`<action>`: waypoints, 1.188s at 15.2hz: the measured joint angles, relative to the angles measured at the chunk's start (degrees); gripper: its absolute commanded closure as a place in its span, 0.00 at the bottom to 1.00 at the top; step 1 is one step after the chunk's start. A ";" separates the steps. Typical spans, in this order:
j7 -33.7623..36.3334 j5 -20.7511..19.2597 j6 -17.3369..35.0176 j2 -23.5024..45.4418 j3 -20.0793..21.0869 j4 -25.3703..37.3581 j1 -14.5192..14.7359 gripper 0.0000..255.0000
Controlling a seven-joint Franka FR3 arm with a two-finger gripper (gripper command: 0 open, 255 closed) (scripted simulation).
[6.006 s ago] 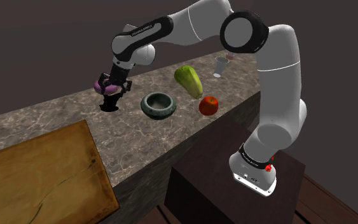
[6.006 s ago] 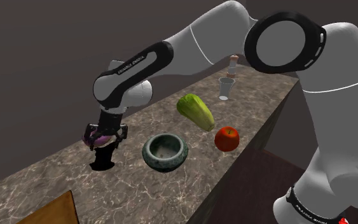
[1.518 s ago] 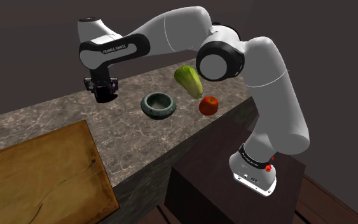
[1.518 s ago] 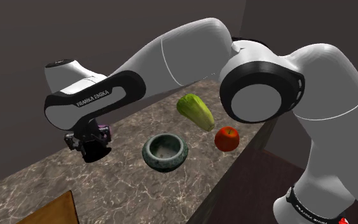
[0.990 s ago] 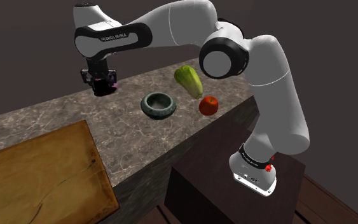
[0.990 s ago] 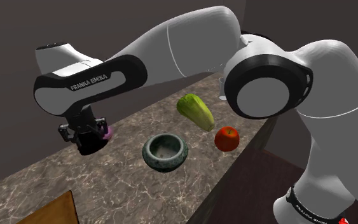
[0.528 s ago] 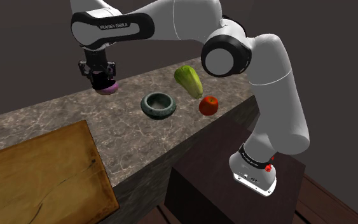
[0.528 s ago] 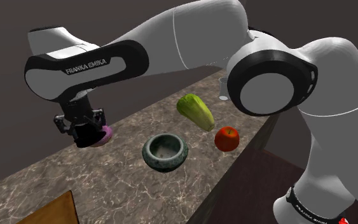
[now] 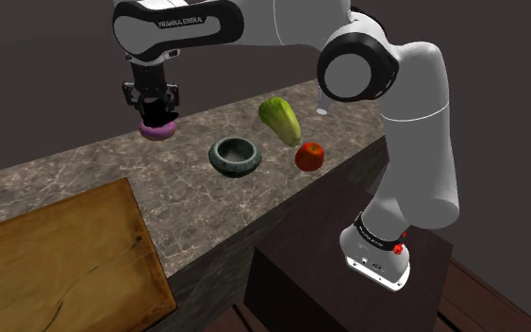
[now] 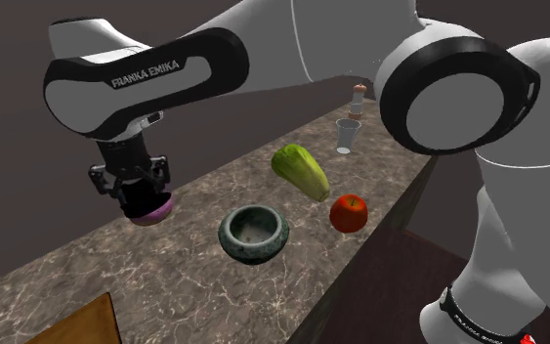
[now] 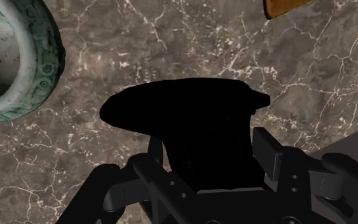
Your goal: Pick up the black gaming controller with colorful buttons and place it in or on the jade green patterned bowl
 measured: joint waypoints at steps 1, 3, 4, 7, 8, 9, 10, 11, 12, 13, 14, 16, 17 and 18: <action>-0.23 -0.11 1.52 -2.74 -0.12 -4.25 0.04 1.00; -0.70 -0.36 4.73 -8.46 -0.37 -13.16 0.10 1.00; -1.06 -0.47 6.08 -11.04 -0.53 -17.11 0.00 1.00; -1.80 -0.90 9.20 -17.57 -0.96 -26.73 -0.21 1.00; -2.23 -1.05 10.06 -19.90 -1.18 -29.93 -0.43 1.00; -2.51 -1.20 11.10 -21.80 -1.33 -32.85 -0.54 1.00; -2.40 -1.46 11.80 -24.08 -1.38 -35.84 -0.44 1.00; -2.76 -1.68 12.02 -26.60 -1.59 -38.61 -0.63 1.00; -3.11 -1.91 12.56 -28.83 -1.82 -41.32 -0.83 1.00; -3.16 -2.18 13.64 -30.92 -1.93 -44.46 -0.90 1.00; -3.39 -2.45 14.08 -33.02 -2.10 -47.05 -1.06 1.00; -3.71 -3.01 14.97 -37.00 -2.40 -51.90 -1.37 1.00; -4.06 -3.36 15.50 -39.28 -2.67 -54.63 -1.66 1.00; -4.37 -3.56 15.85 -40.66 -2.88 -56.35 -1.89 1.00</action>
